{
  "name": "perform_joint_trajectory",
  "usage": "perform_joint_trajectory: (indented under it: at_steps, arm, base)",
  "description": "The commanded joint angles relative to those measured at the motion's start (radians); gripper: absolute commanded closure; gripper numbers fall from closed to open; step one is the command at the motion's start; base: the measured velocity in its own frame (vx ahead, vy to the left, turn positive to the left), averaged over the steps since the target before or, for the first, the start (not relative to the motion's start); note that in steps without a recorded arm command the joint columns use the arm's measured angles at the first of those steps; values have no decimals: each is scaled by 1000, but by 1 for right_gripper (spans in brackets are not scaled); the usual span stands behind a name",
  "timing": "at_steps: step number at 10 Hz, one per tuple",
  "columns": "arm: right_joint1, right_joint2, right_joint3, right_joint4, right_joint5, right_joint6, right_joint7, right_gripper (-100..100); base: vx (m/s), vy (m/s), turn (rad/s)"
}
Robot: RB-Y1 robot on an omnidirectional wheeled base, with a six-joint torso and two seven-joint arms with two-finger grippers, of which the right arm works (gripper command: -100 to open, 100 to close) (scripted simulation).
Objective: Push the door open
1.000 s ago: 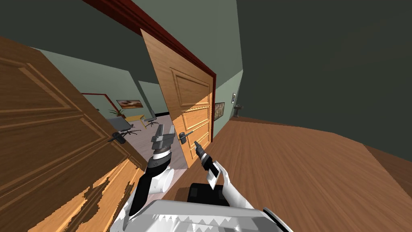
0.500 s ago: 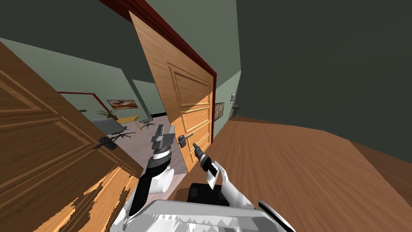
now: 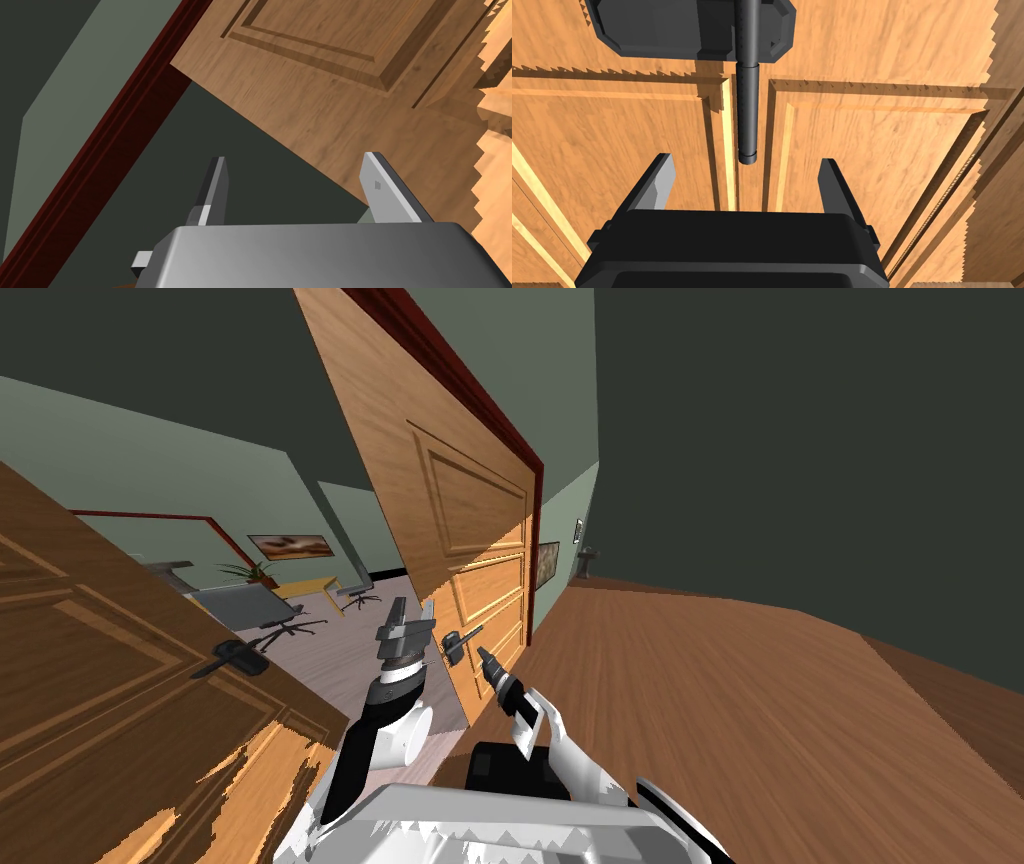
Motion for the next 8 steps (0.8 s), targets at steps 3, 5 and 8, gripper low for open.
perform_joint_trajectory:
  at_steps: [3,5,8]
  arm:
    - [-1,7,-13,17,2,-4,6,-100]
    - [-2,17,-22,30,3,-7,10,-100]
    - [-3,23,-26,36,3,-8,12,-100]
  base:
    - [134,163,33]
    - [147,170,37]
    - [82,121,16]
